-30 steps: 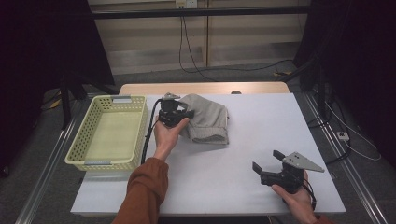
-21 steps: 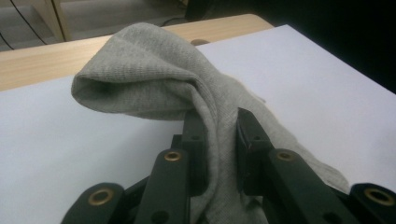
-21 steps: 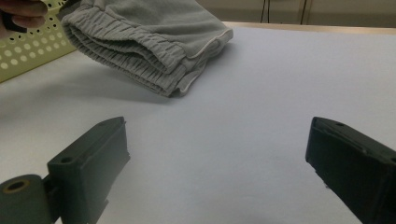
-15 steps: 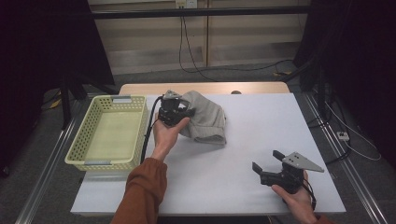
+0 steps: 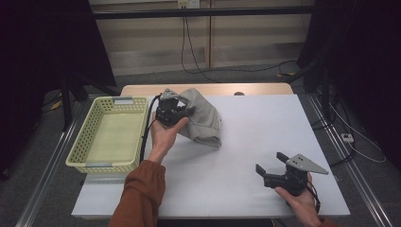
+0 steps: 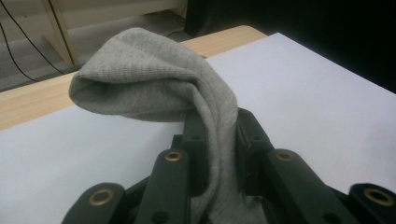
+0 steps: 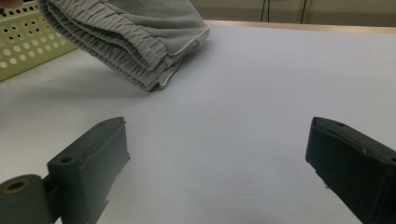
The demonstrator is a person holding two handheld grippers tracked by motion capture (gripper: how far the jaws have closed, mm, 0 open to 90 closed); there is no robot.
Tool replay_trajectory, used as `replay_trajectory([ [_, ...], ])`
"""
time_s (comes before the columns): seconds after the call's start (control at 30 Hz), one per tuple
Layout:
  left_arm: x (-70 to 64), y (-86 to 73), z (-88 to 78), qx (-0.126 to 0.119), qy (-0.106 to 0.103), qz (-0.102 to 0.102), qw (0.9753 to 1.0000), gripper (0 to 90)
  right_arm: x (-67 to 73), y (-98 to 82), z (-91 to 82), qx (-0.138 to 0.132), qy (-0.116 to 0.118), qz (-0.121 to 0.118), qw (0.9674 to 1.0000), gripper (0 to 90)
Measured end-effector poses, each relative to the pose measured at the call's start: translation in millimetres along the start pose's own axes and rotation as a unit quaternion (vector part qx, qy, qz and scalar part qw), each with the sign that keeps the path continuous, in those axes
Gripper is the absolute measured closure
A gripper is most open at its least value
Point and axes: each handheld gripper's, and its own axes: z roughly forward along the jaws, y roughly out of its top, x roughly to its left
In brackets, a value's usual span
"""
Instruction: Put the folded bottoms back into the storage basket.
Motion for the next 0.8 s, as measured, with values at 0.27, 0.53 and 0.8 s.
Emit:
replay_trajectory([
  [0.27, -0.9, 2.9, -8.2, -0.006, -0.009, 0.011, 0.9999, 76.9, 0.3, 0.0, 0.0, 0.000, 0.002, 0.000, 1.0000, 5.5],
  [0.53, -7.0, 6.1, -19.0, -0.018, -0.008, 0.029, 0.9994, 76.9, 0.3, 0.3, -0.6, -0.003, 0.000, -0.001, 1.0000, 5.4],
  [0.8, -12.1, 7.8, -33.7, -0.029, -0.007, 0.043, 0.9986, 76.9, 0.4, 0.8, -1.0, -0.006, 0.000, -0.001, 1.0000, 5.3],
])
